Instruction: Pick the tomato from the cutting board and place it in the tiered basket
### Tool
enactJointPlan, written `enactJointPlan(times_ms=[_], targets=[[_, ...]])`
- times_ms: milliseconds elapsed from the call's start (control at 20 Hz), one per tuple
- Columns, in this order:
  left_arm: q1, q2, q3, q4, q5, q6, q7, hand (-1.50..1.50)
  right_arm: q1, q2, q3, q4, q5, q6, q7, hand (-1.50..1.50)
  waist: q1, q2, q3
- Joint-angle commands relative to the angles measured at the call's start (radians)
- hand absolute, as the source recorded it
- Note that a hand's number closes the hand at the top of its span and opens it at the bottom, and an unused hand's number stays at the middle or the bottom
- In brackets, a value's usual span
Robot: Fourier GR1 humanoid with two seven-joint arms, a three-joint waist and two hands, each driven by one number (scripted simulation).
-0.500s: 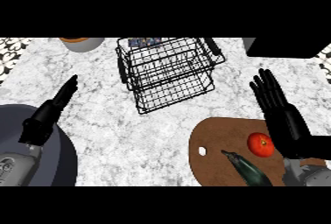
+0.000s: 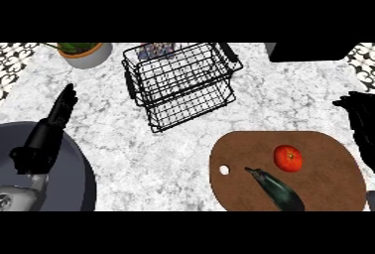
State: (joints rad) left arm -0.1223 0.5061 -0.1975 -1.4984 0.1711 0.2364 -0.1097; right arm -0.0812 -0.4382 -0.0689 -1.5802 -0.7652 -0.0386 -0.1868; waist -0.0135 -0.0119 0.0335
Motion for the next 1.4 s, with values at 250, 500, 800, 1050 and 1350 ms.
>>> enactJointPlan(times_ms=[250, 500, 800, 1050, 1350], targets=[[-0.006, -0.132, -0.067, -0.073, 0.028, 0.133, 0.077, 0.00, 0.137, -0.086, -0.103, 0.119, -0.299, 0.597, 0.010, -1.50, -0.019, 0.012, -0.028], [0.017, -0.120, -0.093, -0.091, 0.027, 0.180, 0.090, 0.00, 0.183, -0.308, -0.202, 0.116, -0.111, 0.710, -0.016, -1.50, -0.033, 0.011, -0.032], [0.032, -0.078, -0.100, -0.112, 0.036, 0.198, 0.098, 0.00, 0.182, -0.541, -0.269, -0.051, 0.240, 0.716, -0.028, -1.50, -0.047, 0.006, -0.037], [0.014, -0.095, -0.139, -0.116, 0.022, 0.238, 0.113, 0.00, 0.171, -0.642, -0.266, -0.241, 0.446, 0.648, 0.032, -1.50, -0.046, 0.008, -0.038], [-0.021, -0.098, -0.151, -0.096, 0.037, 0.236, 0.108, 0.00, 0.218, -0.621, -0.198, -0.429, 0.553, 0.559, 0.202, -1.50, -0.026, 0.011, -0.036]])
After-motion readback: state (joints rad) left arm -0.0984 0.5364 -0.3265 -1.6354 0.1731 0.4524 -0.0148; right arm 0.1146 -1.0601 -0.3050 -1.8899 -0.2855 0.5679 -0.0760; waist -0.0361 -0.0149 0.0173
